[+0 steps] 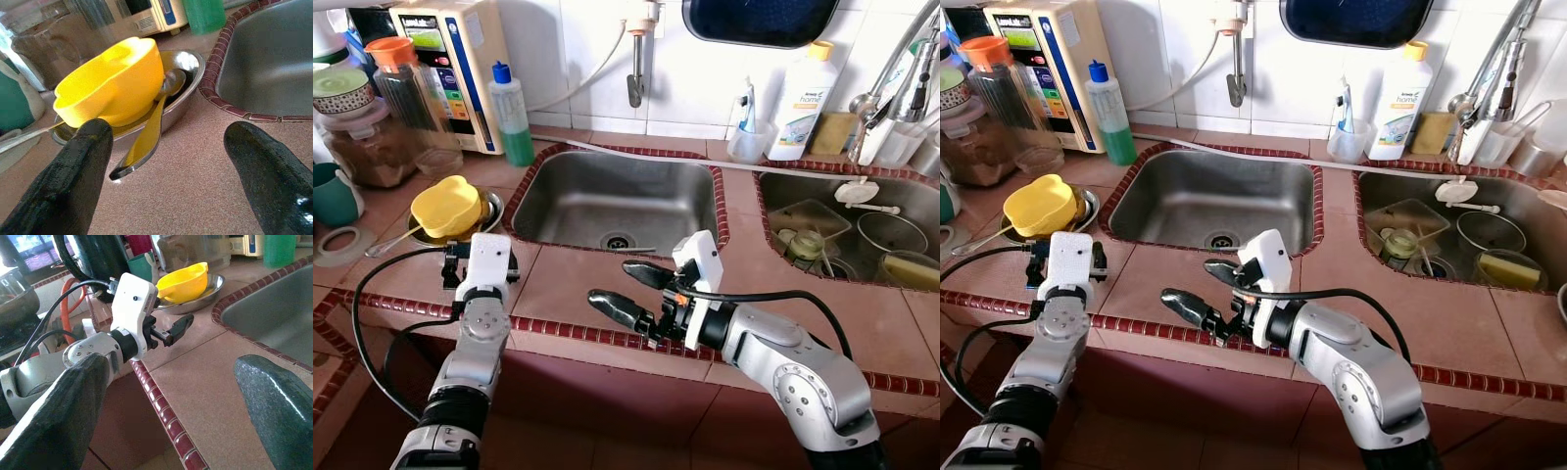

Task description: Kitchen organization

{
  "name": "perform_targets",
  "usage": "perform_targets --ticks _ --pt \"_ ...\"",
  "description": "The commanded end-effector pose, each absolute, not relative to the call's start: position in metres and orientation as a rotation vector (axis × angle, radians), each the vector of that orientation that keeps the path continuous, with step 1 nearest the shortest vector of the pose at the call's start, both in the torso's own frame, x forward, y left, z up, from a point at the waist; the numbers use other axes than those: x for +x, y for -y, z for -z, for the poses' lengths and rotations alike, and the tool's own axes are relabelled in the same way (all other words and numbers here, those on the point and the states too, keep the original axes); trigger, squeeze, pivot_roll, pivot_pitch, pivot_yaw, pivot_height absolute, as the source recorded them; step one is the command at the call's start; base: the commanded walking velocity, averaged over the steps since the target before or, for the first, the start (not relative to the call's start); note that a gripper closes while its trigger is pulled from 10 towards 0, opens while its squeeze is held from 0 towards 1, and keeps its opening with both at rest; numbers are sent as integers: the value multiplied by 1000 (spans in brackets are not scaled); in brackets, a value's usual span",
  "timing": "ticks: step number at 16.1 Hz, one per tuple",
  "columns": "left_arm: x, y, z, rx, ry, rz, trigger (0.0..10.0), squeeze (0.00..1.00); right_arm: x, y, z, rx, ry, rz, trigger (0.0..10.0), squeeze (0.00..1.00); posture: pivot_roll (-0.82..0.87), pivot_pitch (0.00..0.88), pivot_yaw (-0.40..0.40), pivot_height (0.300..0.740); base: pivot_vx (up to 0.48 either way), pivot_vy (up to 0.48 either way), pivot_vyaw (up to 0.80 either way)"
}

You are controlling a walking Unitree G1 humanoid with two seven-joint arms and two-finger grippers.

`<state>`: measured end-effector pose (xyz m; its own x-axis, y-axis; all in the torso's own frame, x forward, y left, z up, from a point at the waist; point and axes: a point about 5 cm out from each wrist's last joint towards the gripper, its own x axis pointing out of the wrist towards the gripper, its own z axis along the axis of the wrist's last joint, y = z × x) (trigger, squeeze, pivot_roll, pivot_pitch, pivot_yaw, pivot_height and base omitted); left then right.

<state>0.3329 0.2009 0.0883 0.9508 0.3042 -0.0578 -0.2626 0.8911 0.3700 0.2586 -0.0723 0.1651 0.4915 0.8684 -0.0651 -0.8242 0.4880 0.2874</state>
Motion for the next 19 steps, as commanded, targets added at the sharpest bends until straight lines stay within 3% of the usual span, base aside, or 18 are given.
perform_targets --ticks 1,4,5,6,7,9,10,11,19 --pt "337 -203 -94 369 -96 -291 0 0 257 71 -172 216 -190 -1049 10000 0 -63 29 23 740 0 0 0" --pt "339 -204 -94 398 -86 -280 0 0 257 71 -171 206 -191 -1045 10000 0 -64 24 23 740 0 0 0" --pt "340 -204 -96 440 -73 -276 3608 0 257 71 -170 202 -192 -1045 10000 0 -64 23 23 740 0 0 0" --pt "340 -203 -97 462 -63 -276 8392 0 258 71 -170 202 -194 -1046 10000 0 -63 22 23 740 0 0 0" --pt "342 -204 -97 483 -61 -269 10000 0 257 71 -169 199 -196 -1046 10000 0 -62 21 23 740 0 0 0" --pt "343 -207 -97 503 -74 -257 9686 0 257 71 -169 202 -197 -1045 10000 0 -63 19 24 740 0 0 0" --pt "344 -210 -96 511 -82 -244 4078 0 258 71 -169 212 -196 -1041 10000 0 -62 18 24 740 0 0 0" --pt "345 -211 -96 518 -83 -238 196 0 258 71 -169 215 -196 -1040 10000 0 -62 19 24 740 0 0 0" --pt "343 -220 -94 520 -94 -258 0 0 258 71 -168 217 -203 -1036 10000 0 -60 25 22 740 0 0 0"
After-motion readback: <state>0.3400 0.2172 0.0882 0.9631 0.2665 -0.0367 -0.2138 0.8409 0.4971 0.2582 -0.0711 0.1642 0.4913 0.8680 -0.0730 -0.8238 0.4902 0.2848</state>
